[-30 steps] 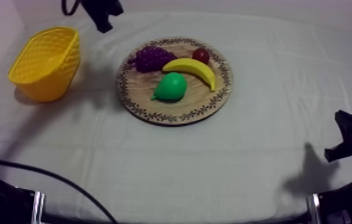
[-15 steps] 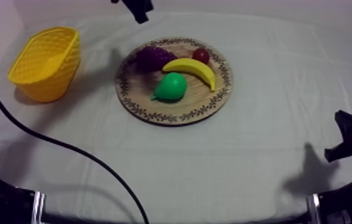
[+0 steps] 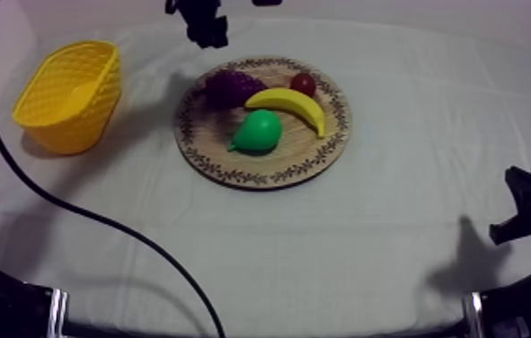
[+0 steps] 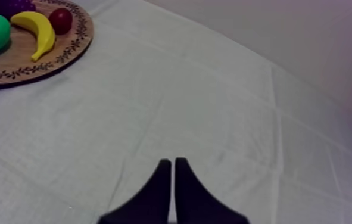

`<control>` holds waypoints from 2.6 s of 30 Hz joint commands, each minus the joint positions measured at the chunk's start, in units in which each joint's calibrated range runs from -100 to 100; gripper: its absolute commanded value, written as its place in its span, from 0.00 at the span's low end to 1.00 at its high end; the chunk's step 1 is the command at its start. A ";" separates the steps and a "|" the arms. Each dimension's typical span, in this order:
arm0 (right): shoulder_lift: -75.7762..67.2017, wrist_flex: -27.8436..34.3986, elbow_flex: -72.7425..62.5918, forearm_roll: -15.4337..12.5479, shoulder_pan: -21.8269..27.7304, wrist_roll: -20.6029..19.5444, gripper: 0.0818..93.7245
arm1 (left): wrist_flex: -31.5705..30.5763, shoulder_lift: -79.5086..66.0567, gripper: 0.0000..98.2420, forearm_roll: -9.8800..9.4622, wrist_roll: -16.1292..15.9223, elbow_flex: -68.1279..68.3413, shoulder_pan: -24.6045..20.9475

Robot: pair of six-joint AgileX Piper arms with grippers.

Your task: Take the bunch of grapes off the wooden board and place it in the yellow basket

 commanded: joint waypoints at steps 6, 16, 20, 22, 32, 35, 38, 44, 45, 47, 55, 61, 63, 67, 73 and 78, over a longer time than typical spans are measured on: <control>0.00 0.02 0.00 -0.01 -0.01 0.00 0.00 | 1.31 2.56 0.89 -0.09 0.01 -1.95 0.00; 0.00 0.02 0.00 -0.01 -0.01 0.00 0.00 | 3.54 12.64 0.95 -0.99 1.30 -9.30 -0.17; 0.00 0.02 0.00 -0.01 -0.01 0.00 0.00 | 4.89 15.72 0.96 -1.15 1.80 -11.23 -0.38; 0.00 0.02 0.00 -0.01 -0.01 0.00 0.00 | 5.42 17.02 0.97 -1.27 2.08 -11.77 -0.49; 0.00 0.02 0.00 -0.01 -0.01 0.00 0.00 | 7.65 22.16 0.97 -2.50 3.62 -14.64 -0.14; 0.00 0.02 0.00 -0.01 -0.01 0.00 0.00 | 8.62 23.44 0.97 -2.70 3.87 -15.92 0.16; 0.00 0.02 0.00 -0.01 -0.01 0.00 0.00 | 9.47 24.69 0.97 -2.95 4.34 -16.74 0.40; 0.00 0.02 0.00 -0.01 -0.08 0.00 0.00 | 12.07 27.85 0.96 -3.62 5.21 -19.47 0.60; 0.00 0.02 0.00 -0.01 -0.08 0.00 0.00 | 12.56 28.32 0.95 -3.72 5.28 -19.95 0.64; 0.00 0.02 0.00 -0.01 -0.08 0.00 0.00 | 13.32 29.20 0.93 -3.83 5.46 -20.95 0.73; 0.00 0.02 0.00 -0.01 -0.09 0.00 0.00 | 14.22 31.87 0.66 -4.02 6.50 -24.30 1.17; 0.00 0.02 0.00 -0.01 -0.09 0.00 0.00 | 14.27 32.64 0.55 -4.40 7.12 -25.10 1.31; 0.00 0.02 0.00 -0.01 -0.09 0.00 0.00 | 14.27 32.64 0.54 -4.43 7.22 -25.16 1.32; 0.00 0.02 0.00 -0.01 -0.09 0.00 0.00 | 14.21 32.27 0.53 -4.44 7.34 -25.03 1.33; 0.00 0.02 0.00 -0.01 -0.09 0.00 0.00 | 13.89 29.46 0.53 -4.25 7.86 -23.51 1.33; 0.00 0.02 0.00 -0.01 -0.09 0.00 0.00 | 13.48 24.47 0.53 -4.21 9.19 -20.11 1.45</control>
